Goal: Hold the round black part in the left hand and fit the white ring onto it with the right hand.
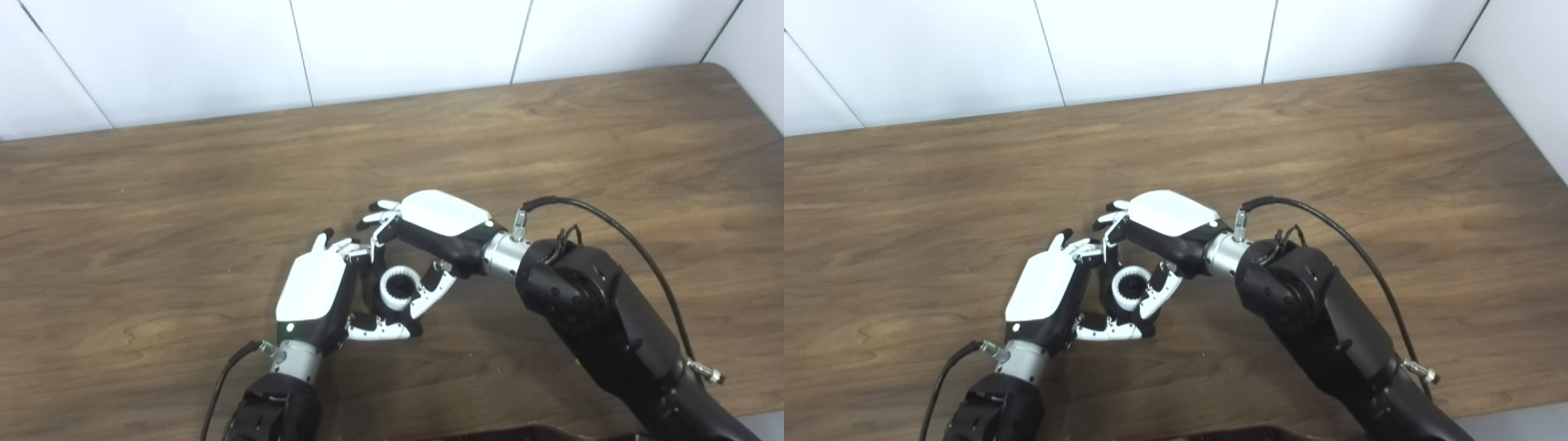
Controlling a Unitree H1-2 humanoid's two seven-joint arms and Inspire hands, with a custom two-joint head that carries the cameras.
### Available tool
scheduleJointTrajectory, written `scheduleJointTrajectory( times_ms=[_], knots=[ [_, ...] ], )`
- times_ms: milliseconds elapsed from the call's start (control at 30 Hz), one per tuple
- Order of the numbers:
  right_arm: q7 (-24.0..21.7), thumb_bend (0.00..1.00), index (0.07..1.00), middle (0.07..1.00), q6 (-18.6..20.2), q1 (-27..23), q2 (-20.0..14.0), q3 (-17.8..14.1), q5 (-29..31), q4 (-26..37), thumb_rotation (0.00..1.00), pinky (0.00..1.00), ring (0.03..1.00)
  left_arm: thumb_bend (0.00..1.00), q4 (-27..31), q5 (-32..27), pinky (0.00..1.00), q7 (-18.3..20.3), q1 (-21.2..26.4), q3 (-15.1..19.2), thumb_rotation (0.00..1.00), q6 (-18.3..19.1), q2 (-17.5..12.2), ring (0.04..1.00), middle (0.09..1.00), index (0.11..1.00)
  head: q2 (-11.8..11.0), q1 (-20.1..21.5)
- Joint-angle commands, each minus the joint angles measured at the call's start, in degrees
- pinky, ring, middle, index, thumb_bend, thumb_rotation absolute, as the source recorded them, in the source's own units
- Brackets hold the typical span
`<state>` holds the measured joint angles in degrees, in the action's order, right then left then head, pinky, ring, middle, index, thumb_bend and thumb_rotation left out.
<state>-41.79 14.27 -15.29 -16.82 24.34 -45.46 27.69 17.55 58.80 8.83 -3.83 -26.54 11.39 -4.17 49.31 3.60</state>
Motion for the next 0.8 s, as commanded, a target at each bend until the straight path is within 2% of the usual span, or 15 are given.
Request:
scheduleJointTrajectory(
  times_ms=[0, 67, 200, 500, 767],
  knots=[
    [0.1, 0.86, 0.638, 0.912, -0.2, -2.3, -0.2, -0.7, -0.1, 1.5, 0.29, 0.92, 0.981, 0.52, -0.3, 0.4, 1.00, 0.5, 0.1, -0.7, 0.05, -0.4, 0.2, 0.847, 0.748, 0.485, 0.0, 0.0],
    [-0.4, 0.92, 0.674, 0.922, 0.0, -2.5, -0.2, -0.7, -0.4, 1.6, 0.31, 0.93, 0.990, 0.52, -0.4, 0.4, 1.00, 0.3, 0.2, -0.6, 0.05, -0.5, 0.1, 0.846, 0.744, 0.485, 0.0, 0.0],
    [-1.2, 0.95, 0.686, 0.926, 0.1, -2.8, -0.2, -0.8, -1.0, 1.8, 0.31, 0.94, 0.999, 0.52, -0.3, 0.6, 1.00, 0.7, 0.3, -0.6, 0.05, -0.3, 0.0, 0.850, 0.744, 0.485, 0.0, 0.0],
    [-1.6, 0.94, 0.675, 0.924, 0.0, -2.9, -0.4, -1.1, -1.0, 2.1, 0.31, 0.95, 1.000, 0.52, 0.0, 0.1, 1.00, 1.3, 0.4, -0.2, 0.05, -0.1, 0.1, 0.855, 0.744, 0.485, 0.2, 0.0],
    [-3.5, 0.93, 0.672, 0.916, 1.8, -3.2, -1.6, -3.4, -0.4, 5.3, 0.32, 0.95, 0.996, 0.52, 0.2, 0.1, 1.00, 2.0, 0.4, 0.1, 0.05, 0.2, -0.2, 0.861, 0.747, 0.484, 0.1, 0.3]
  ],
)
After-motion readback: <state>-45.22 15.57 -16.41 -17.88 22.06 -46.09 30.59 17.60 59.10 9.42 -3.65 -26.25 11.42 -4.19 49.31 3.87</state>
